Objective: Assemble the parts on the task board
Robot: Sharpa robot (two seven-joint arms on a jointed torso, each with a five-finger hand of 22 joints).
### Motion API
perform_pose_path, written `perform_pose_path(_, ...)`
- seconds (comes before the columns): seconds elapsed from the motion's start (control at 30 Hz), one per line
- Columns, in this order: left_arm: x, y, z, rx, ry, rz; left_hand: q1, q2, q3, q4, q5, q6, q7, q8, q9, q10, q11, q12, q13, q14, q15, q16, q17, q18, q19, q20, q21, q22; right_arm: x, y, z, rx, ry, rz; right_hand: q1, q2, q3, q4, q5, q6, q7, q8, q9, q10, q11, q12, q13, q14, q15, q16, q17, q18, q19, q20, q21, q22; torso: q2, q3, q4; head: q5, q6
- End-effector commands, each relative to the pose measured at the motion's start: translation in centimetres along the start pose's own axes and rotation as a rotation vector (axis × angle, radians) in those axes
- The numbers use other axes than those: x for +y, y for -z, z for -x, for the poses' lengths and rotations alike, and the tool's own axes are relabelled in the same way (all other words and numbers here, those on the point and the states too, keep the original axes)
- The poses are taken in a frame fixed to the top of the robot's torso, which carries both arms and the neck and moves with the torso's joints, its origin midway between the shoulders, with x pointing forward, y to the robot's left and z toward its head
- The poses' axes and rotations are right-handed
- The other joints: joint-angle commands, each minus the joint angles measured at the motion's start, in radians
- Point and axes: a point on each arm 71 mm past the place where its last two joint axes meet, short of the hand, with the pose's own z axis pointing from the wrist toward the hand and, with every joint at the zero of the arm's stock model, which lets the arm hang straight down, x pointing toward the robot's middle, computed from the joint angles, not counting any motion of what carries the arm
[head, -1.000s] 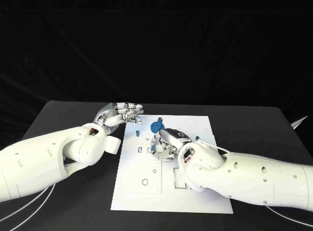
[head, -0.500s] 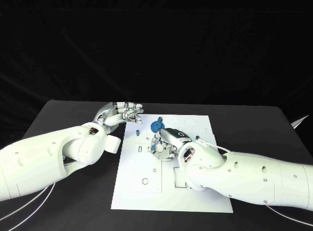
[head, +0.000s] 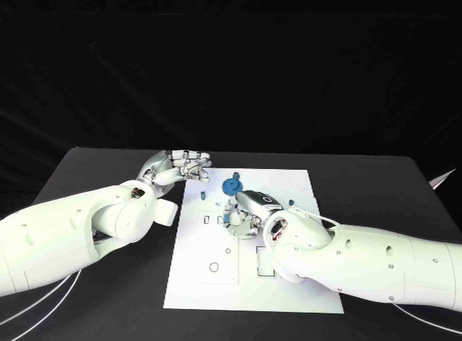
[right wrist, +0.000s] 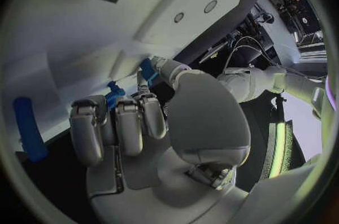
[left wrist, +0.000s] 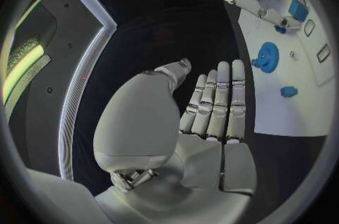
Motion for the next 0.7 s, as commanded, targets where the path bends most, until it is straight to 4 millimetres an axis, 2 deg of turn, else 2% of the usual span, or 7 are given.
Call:
perform_pose_path(0.03, -0.09, -0.04, -0.23, 0.020, 0.010, -0.003, -0.012, -0.001, -0.001, -0.004, -0.003, -0.004, 0.029, 0.002, 0.001, -0.004, -0.002, 0.005, 0.001, -0.006, 0.001, 0.005, -0.001, 0.008, -0.009, -0.001, 0.006, 0.001, -0.04, 0.02, -0.20, 0.019, 0.016, -0.002, -0.009, -0.007, -0.006, 0.006, -0.024, -0.013, 0.003, -0.007, -0.004, -0.014, 0.001, -0.011, 0.121, 0.104, 0.011, 0.004, 0.263, -0.007, 0.108, 0.009, 0.005, 0.263, 0.000, 0.0001, -0.0006, 0.001, -0.001)
perform_pose_path(0.33, -0.07, -0.04, -0.16, 0.017, 0.009, -0.003, -0.014, 0.000, -0.002, -0.003, -0.003, -0.004, 0.029, 0.003, 0.002, -0.004, -0.003, 0.006, 0.002, -0.007, 0.001, 0.006, -0.002, 0.009, -0.013, 0.000, 0.010, 0.004, -0.06, 0.01, -0.18, 0.019, 0.017, 0.010, -0.037, -0.059, -0.067, 0.029, -0.064, -0.071, 0.020, -0.050, -0.030, -0.047, 0.018, -0.044, 0.087, 0.104, 0.026, 0.004, 0.263, -0.007, 0.108, 0.024, 0.005, 0.263, 0.000, -0.0004, 0.0003, 0.001, -0.001)
perform_pose_path(0.43, -0.07, -0.04, -0.13, 0.016, 0.008, -0.003, -0.014, 0.000, -0.002, -0.003, -0.003, -0.004, 0.029, 0.003, 0.002, -0.005, -0.002, 0.006, 0.002, -0.007, 0.001, 0.006, -0.002, 0.009, -0.013, 0.000, 0.010, 0.004, -0.06, 0.05, -0.09, 0.010, 0.012, 0.015, -0.008, -0.039, -0.176, 0.056, -0.075, -0.093, 0.030, -0.073, -0.049, -0.051, 0.027, -0.047, 0.082, 0.104, 0.033, 0.004, 0.263, -0.007, 0.108, 0.032, 0.005, 0.263, 0.000, -0.0001, 0.0005, 0.001, -0.001)
perform_pose_path(0.5, -0.07, -0.04, -0.11, 0.016, 0.008, -0.003, -0.014, 0.000, -0.002, -0.003, -0.003, -0.004, 0.029, 0.003, 0.002, -0.005, -0.002, 0.006, 0.002, -0.007, 0.001, 0.006, -0.002, 0.009, -0.013, 0.000, 0.010, 0.004, -0.04, 0.12, -0.01, 0.001, 0.007, 0.020, 0.045, -0.009, -0.297, 0.105, -0.079, -0.097, 0.036, -0.088, -0.067, -0.055, 0.030, -0.048, 0.077, 0.104, 0.035, 0.004, 0.263, -0.007, 0.108, 0.039, 0.005, 0.263, 0.000, 0.0001, 0.0004, 0.002, 0.000)
perform_pose_path(0.6, -0.05, -0.06, -0.10, 0.016, 0.007, -0.001, -0.015, -0.001, -0.002, -0.004, -0.003, -0.006, 0.029, 0.002, 0.002, -0.007, -0.002, 0.006, 0.001, -0.008, 0.001, 0.007, -0.002, 0.009, -0.014, 0.000, 0.011, 0.005, 0.01, 0.34, 0.16, -0.013, -0.002, 0.029, 0.080, -0.011, -0.362, 0.150, -0.084, -0.099, 0.036, -0.097, -0.078, -0.057, 0.035, -0.049, 0.074, 0.104, 0.039, 0.004, 0.263, -0.007, 0.108, 0.039, 0.005, 0.263, -0.001, 0.0005, 0.0008, 0.002, 0.000)
perform_pose_path(0.67, 0.00, -0.08, -0.07, 0.018, 0.002, 0.003, -0.015, -0.001, -0.002, -0.004, -0.003, -0.006, 0.029, 0.002, 0.002, -0.007, -0.002, 0.006, 0.001, -0.008, 0.001, 0.007, -0.002, 0.009, -0.014, 0.000, 0.011, 0.005, 0.04, 0.63, 0.36, -0.026, -0.011, 0.038, 0.124, -0.012, -0.408, 0.207, -0.084, -0.104, 0.041, -0.107, -0.089, -0.062, 0.036, -0.051, 0.069, 0.104, 0.043, 0.004, 0.263, -0.007, 0.108, 0.041, 0.005, 0.263, -0.001, 0.0007, 0.0007, 0.002, 0.001)
perform_pose_path(0.7, 0.03, -0.09, -0.05, 0.021, -0.005, 0.006, -0.015, -0.002, -0.003, -0.003, -0.003, -0.007, 0.029, 0.002, 0.002, -0.008, -0.002, 0.006, 0.001, -0.007, 0.002, 0.007, -0.003, 0.009, -0.015, 0.000, 0.012, 0.005, 0.04, 0.80, 0.51, -0.034, -0.016, 0.045, 0.124, -0.012, -0.408, 0.207, -0.084, -0.104, 0.041, -0.107, -0.089, -0.062, 0.036, -0.051, 0.069, 0.104, 0.043, 0.004, 0.263, -0.007, 0.108, 0.041, 0.005, 0.263, -0.002, 0.0008, 0.0001, 0.002, 0.001)
